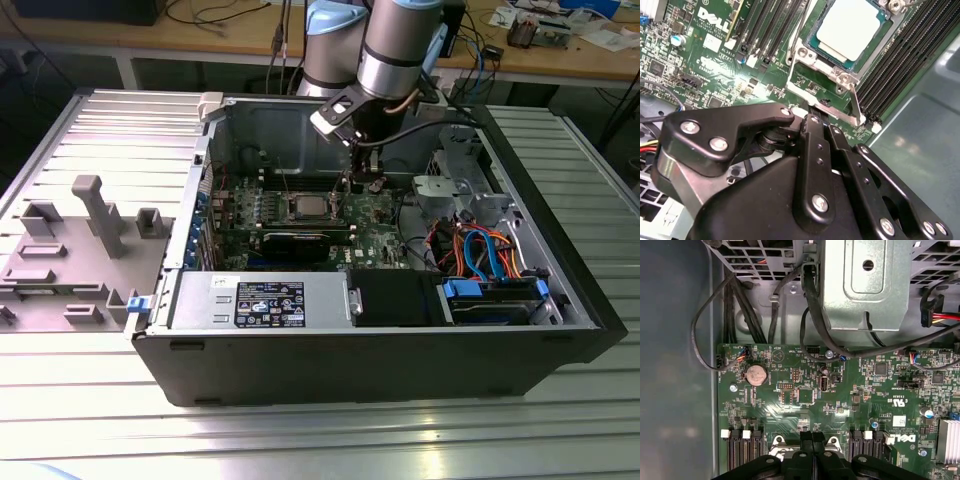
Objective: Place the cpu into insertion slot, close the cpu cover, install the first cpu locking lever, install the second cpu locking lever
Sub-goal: 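Close the cpu cover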
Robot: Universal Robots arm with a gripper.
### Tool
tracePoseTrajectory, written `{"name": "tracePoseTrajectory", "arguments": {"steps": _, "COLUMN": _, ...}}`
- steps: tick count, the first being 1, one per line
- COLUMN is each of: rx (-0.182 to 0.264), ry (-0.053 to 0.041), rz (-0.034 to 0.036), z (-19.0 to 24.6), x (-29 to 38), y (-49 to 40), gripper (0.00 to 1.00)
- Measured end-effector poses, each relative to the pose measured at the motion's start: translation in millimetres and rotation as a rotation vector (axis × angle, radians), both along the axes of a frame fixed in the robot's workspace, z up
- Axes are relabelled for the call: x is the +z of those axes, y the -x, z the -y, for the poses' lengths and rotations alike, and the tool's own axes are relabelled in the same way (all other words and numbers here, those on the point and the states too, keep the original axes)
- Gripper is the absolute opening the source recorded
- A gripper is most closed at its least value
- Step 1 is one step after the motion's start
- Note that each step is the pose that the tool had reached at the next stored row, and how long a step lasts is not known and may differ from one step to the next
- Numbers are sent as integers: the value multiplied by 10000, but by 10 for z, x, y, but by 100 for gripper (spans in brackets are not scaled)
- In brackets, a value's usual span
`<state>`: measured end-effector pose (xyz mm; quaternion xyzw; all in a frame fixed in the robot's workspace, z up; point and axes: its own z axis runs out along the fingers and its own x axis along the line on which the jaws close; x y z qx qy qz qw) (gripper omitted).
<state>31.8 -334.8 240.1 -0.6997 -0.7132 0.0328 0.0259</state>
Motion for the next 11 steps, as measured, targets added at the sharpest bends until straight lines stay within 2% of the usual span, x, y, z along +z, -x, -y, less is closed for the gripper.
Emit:
{"name": "tracePoseTrajectory", "arguments": {"steps": 2, "rx": 0, "ry": 0, "rz": -44, "z": 0, "x": -2, "y": 0, "gripper": 11}}
{"name": "tracePoseTrajectory", "arguments": {"steps": 4, "rx": 0, "ry": 0, "rz": -121, "z": 0, "x": -7, "y": 0, "gripper": 11}}
{"name": "tracePoseTrajectory", "arguments": {"steps": 11, "rx": 0, "ry": 0, "rz": -246, "z": 0, "x": -14, "y": 0, "gripper": 11}}
